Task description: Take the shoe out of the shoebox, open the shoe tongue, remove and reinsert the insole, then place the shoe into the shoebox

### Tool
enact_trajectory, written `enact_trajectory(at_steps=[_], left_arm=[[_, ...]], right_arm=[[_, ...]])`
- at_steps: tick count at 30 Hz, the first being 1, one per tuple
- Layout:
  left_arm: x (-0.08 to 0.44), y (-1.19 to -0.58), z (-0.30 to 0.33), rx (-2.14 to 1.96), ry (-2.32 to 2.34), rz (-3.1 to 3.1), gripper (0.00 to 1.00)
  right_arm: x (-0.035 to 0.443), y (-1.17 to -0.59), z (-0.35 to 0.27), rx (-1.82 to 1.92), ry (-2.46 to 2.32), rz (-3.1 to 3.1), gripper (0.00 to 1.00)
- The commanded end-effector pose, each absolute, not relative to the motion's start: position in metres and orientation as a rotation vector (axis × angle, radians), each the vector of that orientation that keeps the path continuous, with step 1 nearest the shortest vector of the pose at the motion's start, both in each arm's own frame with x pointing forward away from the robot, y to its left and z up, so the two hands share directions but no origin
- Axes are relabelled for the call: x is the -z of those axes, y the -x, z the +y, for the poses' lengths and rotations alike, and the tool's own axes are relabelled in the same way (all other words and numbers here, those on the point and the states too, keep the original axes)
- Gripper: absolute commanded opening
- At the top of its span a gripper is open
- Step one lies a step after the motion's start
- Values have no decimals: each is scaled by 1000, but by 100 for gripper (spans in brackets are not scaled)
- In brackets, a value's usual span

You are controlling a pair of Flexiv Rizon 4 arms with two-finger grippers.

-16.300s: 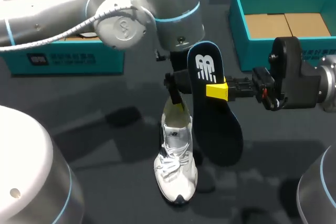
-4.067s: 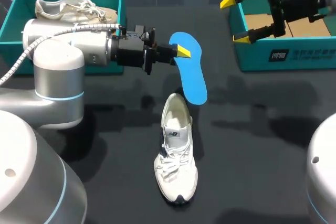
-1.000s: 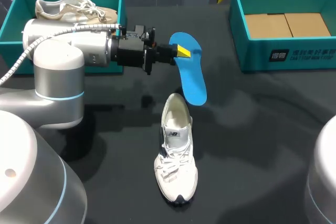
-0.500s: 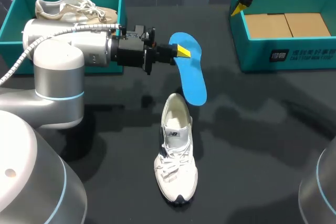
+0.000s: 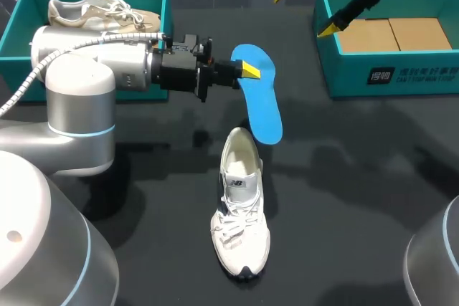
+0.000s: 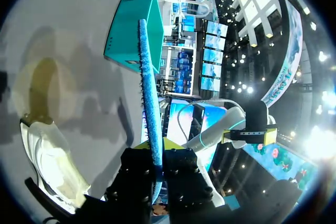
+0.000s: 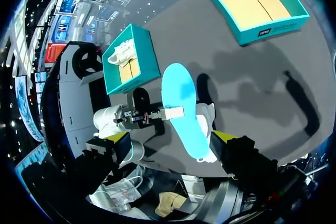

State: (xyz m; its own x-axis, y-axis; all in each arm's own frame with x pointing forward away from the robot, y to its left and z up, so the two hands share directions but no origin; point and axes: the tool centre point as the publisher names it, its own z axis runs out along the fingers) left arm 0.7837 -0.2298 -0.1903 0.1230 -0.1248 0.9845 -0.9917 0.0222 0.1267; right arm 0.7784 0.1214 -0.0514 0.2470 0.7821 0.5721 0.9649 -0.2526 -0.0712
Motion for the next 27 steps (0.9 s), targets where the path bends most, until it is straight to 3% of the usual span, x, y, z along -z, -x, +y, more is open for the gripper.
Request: enact_trajectory(at_steps=[1, 27], left_arm=[[191, -784, -232, -1034, -1333, -1218, 0], [191, -784, -232, -1034, -1333, -1218, 0]], right_arm=[[60, -774, 119, 919, 1891, -1395, 100], [111, -767, 123, 1126, 1756, -1212, 100]])
